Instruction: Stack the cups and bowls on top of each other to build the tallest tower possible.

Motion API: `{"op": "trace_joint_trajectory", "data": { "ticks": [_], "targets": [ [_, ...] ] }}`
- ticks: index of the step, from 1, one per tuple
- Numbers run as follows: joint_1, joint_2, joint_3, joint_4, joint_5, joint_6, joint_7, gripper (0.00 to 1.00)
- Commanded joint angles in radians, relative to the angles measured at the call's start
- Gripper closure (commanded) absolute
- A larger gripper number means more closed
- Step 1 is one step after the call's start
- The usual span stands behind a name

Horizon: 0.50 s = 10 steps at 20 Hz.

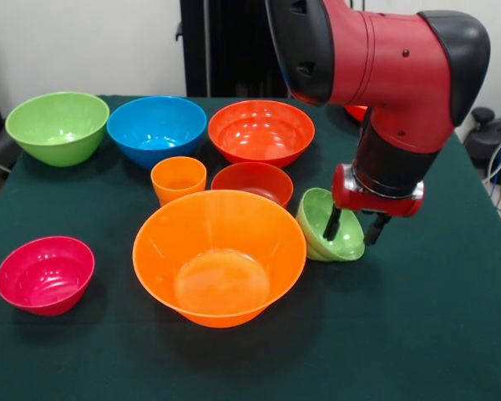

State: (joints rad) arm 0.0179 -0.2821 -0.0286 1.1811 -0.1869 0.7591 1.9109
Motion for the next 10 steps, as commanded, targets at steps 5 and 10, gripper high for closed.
{"op": "trace_joint_trajectory", "data": {
  "ticks": [5,10],
  "targets": [
    [-0.02,0.011,0.126,0.03,0.029,-0.031,0.022,0.0],
    [-0.011,0.011,0.131,0.026,0.034,-0.024,0.027,0.0]
  ]
}}
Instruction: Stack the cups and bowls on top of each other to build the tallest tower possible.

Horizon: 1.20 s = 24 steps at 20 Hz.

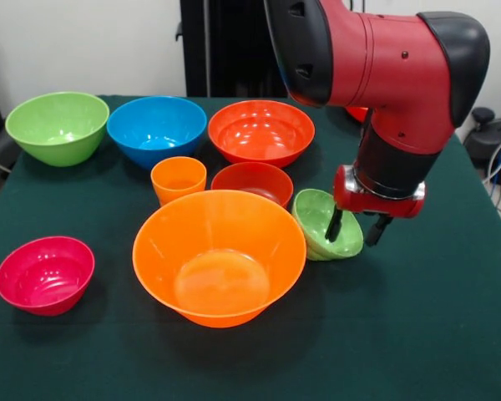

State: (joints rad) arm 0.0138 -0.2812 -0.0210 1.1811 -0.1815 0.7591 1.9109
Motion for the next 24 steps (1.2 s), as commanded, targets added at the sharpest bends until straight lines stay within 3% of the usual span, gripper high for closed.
{"op": "trace_joint_trajectory", "data": {
  "ticks": [1,12,18,23,24],
  "targets": [
    [-0.008,0.009,0.123,0.026,0.028,-0.025,0.025,0.0],
    [-0.001,0.017,0.116,0.012,0.023,-0.018,0.031,0.0],
    [0.055,0.024,-0.007,-0.042,-0.046,0.021,0.078,0.0],
    [0.09,0.036,-0.083,-0.06,-0.069,-0.012,0.104,0.0],
    [0.098,0.038,-0.097,-0.061,-0.073,-0.022,0.105,1.0]
  ]
}}
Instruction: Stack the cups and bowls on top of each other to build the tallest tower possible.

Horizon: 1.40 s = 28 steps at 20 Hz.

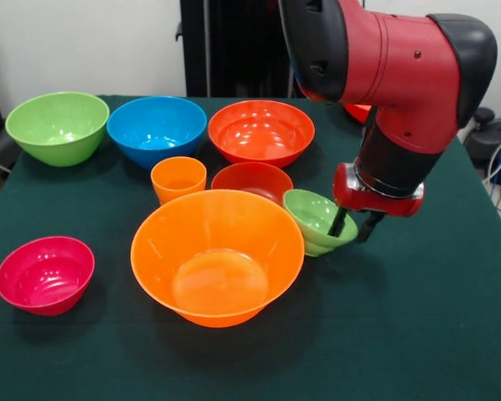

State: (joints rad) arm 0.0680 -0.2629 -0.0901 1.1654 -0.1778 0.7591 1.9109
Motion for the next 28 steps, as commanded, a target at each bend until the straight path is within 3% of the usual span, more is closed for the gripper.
{"op": "trace_joint_trajectory", "data": {
  "ticks": [1,16,24,28],
  "targets": [
    [0.046,0.02,-0.033,-0.043,-0.075,-0.028,0.105,1.0],
    [0.073,0.028,-0.083,-0.054,-0.042,-0.075,0.092,1.0],
    [0.173,-0.098,-0.162,0.001,-0.001,0.056,0.171,1.0],
    [0.202,-0.139,-0.171,0.015,0.061,0.109,0.219,1.0]
  ]
}}
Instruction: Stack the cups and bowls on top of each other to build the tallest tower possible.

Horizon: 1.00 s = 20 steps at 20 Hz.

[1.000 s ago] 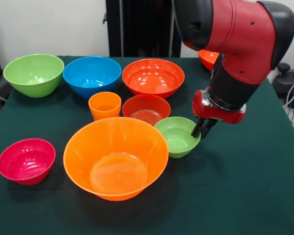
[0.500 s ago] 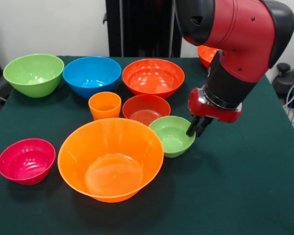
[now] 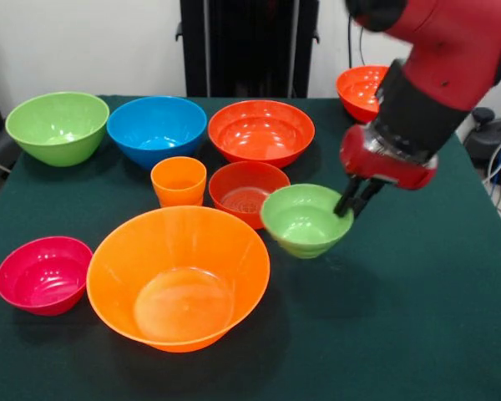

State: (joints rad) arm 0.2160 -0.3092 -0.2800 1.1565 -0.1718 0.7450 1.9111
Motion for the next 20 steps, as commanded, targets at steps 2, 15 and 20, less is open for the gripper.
{"op": "trace_joint_trajectory", "data": {
  "ticks": [2,15,20],
  "targets": [
    [0.05,-0.13,0.05,0.058,0.107,0.132,0.229,1.0],
    [0.008,-0.218,0.052,-0.14,0.236,0.427,0.09,1.0],
    [-0.111,-0.214,0.087,-0.353,0.203,0.567,-0.114,1.0]
  ]
}}
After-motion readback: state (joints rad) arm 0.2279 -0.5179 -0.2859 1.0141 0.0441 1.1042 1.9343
